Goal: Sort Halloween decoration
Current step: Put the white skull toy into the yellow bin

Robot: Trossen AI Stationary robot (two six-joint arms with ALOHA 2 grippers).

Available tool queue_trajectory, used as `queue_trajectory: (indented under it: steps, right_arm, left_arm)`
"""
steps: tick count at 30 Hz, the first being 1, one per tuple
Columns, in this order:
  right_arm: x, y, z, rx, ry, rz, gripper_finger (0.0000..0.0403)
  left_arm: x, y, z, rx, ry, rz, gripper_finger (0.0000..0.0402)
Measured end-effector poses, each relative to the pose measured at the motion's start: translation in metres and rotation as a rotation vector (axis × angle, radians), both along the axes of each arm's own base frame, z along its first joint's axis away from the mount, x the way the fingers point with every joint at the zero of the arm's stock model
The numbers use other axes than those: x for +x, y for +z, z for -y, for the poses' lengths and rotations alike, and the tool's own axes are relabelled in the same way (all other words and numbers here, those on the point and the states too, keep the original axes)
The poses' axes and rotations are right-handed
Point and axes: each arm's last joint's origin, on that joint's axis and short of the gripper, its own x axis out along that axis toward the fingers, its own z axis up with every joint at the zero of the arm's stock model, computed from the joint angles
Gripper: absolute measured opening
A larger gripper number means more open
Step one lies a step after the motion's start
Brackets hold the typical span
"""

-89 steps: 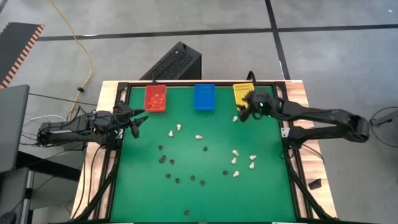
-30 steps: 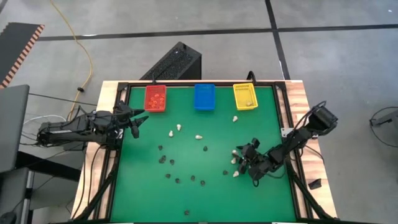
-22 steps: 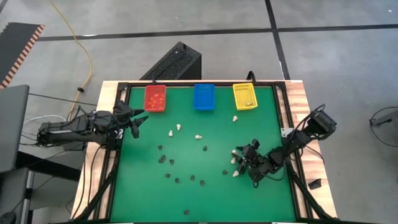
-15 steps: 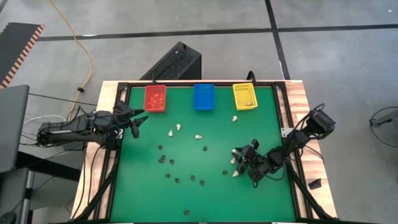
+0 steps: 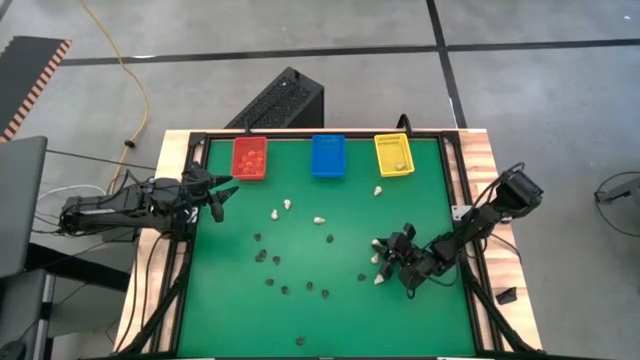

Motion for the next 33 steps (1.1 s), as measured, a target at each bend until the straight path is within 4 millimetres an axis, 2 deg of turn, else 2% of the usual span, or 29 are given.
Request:
queue_trajectory:
  steps: [8, 14, 25, 33]
  right_arm:
    - [0.005, 0.014, 0.011, -0.064, -0.030, 0.025, 0.0100]
    - [0.012, 0.027, 0.029, -0.109, -0.079, 0.031, 0.0100]
    - [0.022, 0.049, 0.084, -0.251, -0.256, -0.014, 0.0100]
    - [0.018, 0.069, 0.125, -0.310, -0.376, -0.037, 0.0100]
  left_arm:
    - [0.000, 0.000, 0.000, 0.000, 0.000, 0.000, 0.0169]
    - [0.000, 0.000, 0.000, 0.000, 0.000, 0.000, 0.0169]
    - [0.000, 0.000, 0.000, 0.000, 0.000, 0.000, 0.0169]
    - [0.000, 0.000, 0.000, 0.000, 0.000, 0.000, 0.0169]
